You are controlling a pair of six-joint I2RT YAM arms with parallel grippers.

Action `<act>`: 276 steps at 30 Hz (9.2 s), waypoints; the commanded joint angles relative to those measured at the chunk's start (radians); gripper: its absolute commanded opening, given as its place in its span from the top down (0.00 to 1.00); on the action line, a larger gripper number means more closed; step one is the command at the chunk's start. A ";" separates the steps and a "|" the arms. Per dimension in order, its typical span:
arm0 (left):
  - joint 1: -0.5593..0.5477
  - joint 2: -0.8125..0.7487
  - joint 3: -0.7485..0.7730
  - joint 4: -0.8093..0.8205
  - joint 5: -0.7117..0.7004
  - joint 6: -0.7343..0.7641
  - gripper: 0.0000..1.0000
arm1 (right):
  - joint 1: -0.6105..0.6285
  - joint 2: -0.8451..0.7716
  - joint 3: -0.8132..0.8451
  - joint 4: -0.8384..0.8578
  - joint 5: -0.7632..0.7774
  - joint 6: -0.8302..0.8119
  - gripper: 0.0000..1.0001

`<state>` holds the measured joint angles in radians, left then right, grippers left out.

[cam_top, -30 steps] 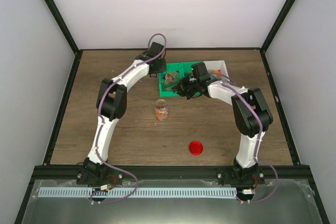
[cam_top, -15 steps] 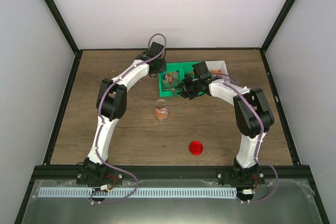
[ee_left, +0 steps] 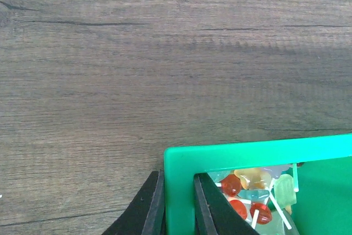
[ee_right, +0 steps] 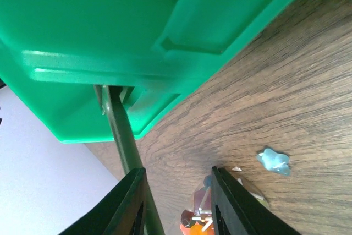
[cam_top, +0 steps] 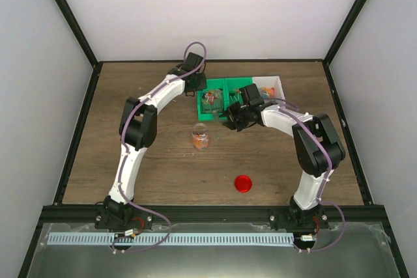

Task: Pack the candies
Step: Scoop the fake candies from the storage box.

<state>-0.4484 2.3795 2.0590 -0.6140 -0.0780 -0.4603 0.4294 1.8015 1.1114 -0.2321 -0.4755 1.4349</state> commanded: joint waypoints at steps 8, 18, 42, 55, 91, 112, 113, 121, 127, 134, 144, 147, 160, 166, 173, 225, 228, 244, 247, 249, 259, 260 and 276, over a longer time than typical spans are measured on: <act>-0.016 0.034 -0.090 -0.153 0.097 -0.024 0.96 | 0.049 -0.081 -0.055 0.154 0.102 0.090 0.56; -0.016 0.033 -0.090 -0.150 0.101 -0.026 0.96 | 0.087 -0.052 -0.040 0.142 0.089 0.125 0.59; -0.016 0.025 -0.117 -0.141 0.120 -0.034 0.96 | 0.144 -0.090 -0.092 0.132 0.102 0.158 0.70; -0.016 0.024 -0.124 -0.139 0.121 -0.033 0.96 | 0.146 -0.081 -0.119 0.249 0.077 0.167 0.70; -0.015 0.024 -0.131 -0.135 0.138 -0.024 0.96 | 0.057 -0.100 -0.119 0.221 -0.175 0.128 0.99; -0.011 0.047 -0.124 -0.142 0.128 -0.015 0.96 | 0.075 0.015 0.268 -0.448 -0.126 -0.070 0.99; -0.010 0.049 -0.125 -0.143 0.129 -0.015 0.96 | 0.074 0.017 0.261 -0.440 -0.125 -0.071 0.99; -0.007 0.064 -0.128 -0.144 0.135 -0.008 0.96 | 0.036 0.159 0.233 -0.304 -0.148 -0.106 0.99; -0.007 0.084 -0.117 -0.144 0.166 0.001 0.96 | -0.001 0.251 0.258 -0.214 -0.139 -0.150 0.99; -0.006 0.097 -0.112 -0.144 0.176 0.002 0.96 | -0.024 0.231 0.256 -0.178 -0.118 -0.173 0.99; -0.004 0.104 -0.104 -0.147 0.175 -0.003 0.96 | -0.004 0.101 0.334 -0.367 -0.171 -0.097 0.99; -0.004 0.101 -0.109 -0.147 0.172 -0.003 0.96 | -0.004 0.091 0.354 -0.417 -0.212 -0.078 0.99; -0.003 0.113 -0.103 -0.150 0.165 0.000 0.96 | -0.018 0.219 0.642 -0.752 -0.313 -0.174 0.99; 0.009 0.117 -0.101 -0.155 0.172 -0.003 0.96 | -0.024 0.309 0.742 -0.823 -0.345 -0.216 0.99; 0.028 0.123 -0.098 -0.155 0.173 -0.005 0.96 | -0.024 0.333 0.680 -0.750 -0.358 -0.208 0.99; 0.014 0.121 -0.158 -0.134 0.221 -0.017 0.88 | -0.053 0.372 0.387 -0.234 -0.106 -0.421 0.99; 0.014 0.115 -0.160 -0.136 0.217 -0.014 0.89 | -0.053 0.350 0.318 -0.189 -0.102 -0.466 0.99; 0.014 0.107 -0.178 -0.132 0.221 -0.013 0.89 | -0.052 0.174 0.135 0.034 -0.115 -0.423 0.95; 0.013 0.104 -0.182 -0.129 0.222 -0.012 0.89 | -0.051 0.130 0.074 0.119 -0.119 -0.398 0.89; 0.013 0.104 -0.181 -0.129 0.224 -0.014 0.89 | -0.051 0.104 0.046 0.152 -0.117 -0.382 0.85; 0.013 0.104 -0.183 -0.127 0.228 -0.015 0.89 | -0.052 0.050 -0.041 0.327 -0.133 -0.318 0.52; 0.013 0.103 -0.184 -0.127 0.229 -0.015 0.89 | -0.051 0.046 -0.057 0.366 -0.139 -0.299 0.51; 0.014 0.101 -0.182 -0.127 0.226 -0.017 0.88 | -0.037 0.019 -0.227 0.704 -0.099 -0.050 0.39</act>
<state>-0.4141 2.3627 1.9671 -0.4618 0.0669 -0.4473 0.3832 1.8362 0.8444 0.4229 -0.6155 1.3479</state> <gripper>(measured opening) 0.125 0.600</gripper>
